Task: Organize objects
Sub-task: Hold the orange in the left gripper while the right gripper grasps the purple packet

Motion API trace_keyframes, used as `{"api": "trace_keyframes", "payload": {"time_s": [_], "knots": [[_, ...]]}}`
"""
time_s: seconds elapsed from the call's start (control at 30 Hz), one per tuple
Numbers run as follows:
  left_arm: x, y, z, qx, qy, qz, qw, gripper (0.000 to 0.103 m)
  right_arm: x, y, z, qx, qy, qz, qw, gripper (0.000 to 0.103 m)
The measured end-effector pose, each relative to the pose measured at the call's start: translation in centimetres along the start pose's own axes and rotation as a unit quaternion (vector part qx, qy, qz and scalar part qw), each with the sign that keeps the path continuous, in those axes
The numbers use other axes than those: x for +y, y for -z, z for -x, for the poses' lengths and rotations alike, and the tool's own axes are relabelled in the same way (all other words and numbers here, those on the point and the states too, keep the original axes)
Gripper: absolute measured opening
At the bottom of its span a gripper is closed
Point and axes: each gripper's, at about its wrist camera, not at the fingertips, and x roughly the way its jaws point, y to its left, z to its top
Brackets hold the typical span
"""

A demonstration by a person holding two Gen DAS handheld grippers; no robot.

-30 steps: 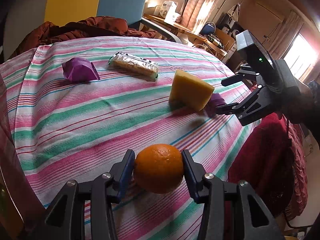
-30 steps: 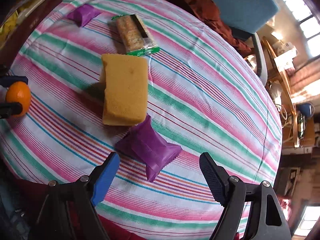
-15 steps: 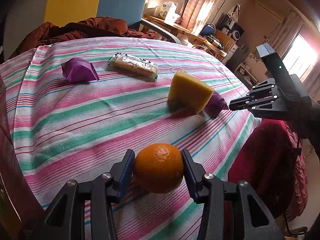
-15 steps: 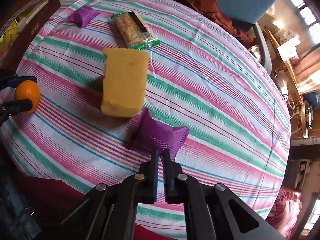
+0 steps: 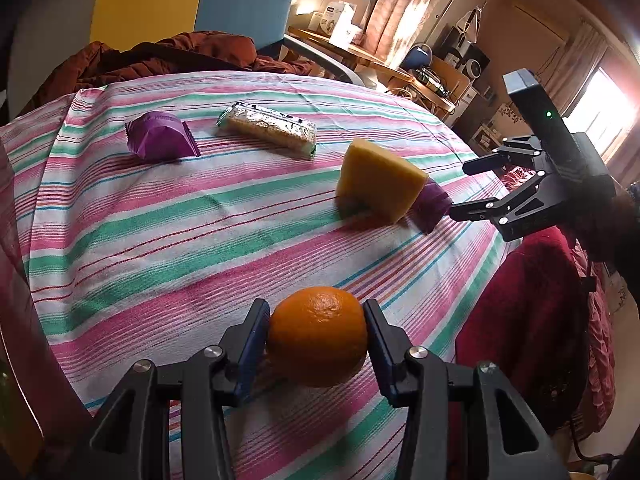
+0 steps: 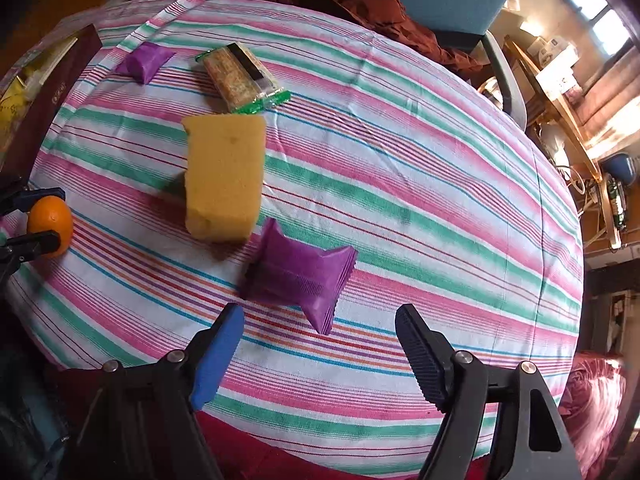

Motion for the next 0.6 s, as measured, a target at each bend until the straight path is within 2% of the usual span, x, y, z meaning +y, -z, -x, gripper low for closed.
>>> {"api": "trace_keyframes", "payload": {"time_s": [0.03, 0.1, 0.23, 0.37, 0.4, 0.43, 0.47, 0.5, 0.53, 0.6], "knots": [[0.1, 0.0, 0.0, 0.001, 0.002, 0.002, 1.0000, 0.048, 2.1, 0.1, 0.0, 0.003, 0.012, 0.020, 1.000, 0.080], [0.2, -0.1, 0.0, 0.002, 0.005, 0.007, 1.0000, 0.048, 3.7, -0.6, -0.9, 0.027, 0.031, 0.071, 0.997, 0.080], [0.2, -0.3, -0.3, 0.005, 0.006, 0.011, 0.9999, 0.048, 5.9, -1.2, -2.0, 0.058, 0.066, 0.181, 0.980, 0.080], [0.1, -0.3, -0.4, 0.008, 0.004, 0.006, 0.9999, 0.048, 6.9, -1.6, -3.2, 0.069, 0.086, 0.237, 0.965, 0.080], [0.1, -0.4, -0.5, 0.008, 0.004, 0.005, 0.9999, 0.048, 6.8, -1.9, -3.7, 0.076, 0.074, 0.231, 0.967, 0.074], [0.1, -0.4, -0.5, 0.008, 0.004, 0.005, 0.9999, 0.048, 6.5, -2.1, -4.2, 0.086, 0.053, 0.215, 0.971, 0.063], [0.1, -0.4, -0.6, 0.009, 0.004, 0.005, 0.9999, 0.048, 6.2, -2.2, -4.1, 0.089, 0.033, 0.201, 0.975, 0.058], [0.1, -0.4, -0.6, 0.009, 0.003, 0.003, 0.9999, 0.048, 5.8, -2.2, -3.7, 0.083, 0.012, 0.189, 0.978, 0.041], [0.0, -0.4, -0.7, 0.008, 0.001, 0.002, 1.0000, 0.048, 5.3, -2.0, -3.4, 0.077, 0.006, 0.172, 0.982, 0.037], [-0.1, -0.4, -0.7, 0.004, -0.002, 0.001, 1.0000, 0.048, 4.3, -1.3, -3.1, 0.072, -0.011, 0.135, 0.988, 0.037]]}}
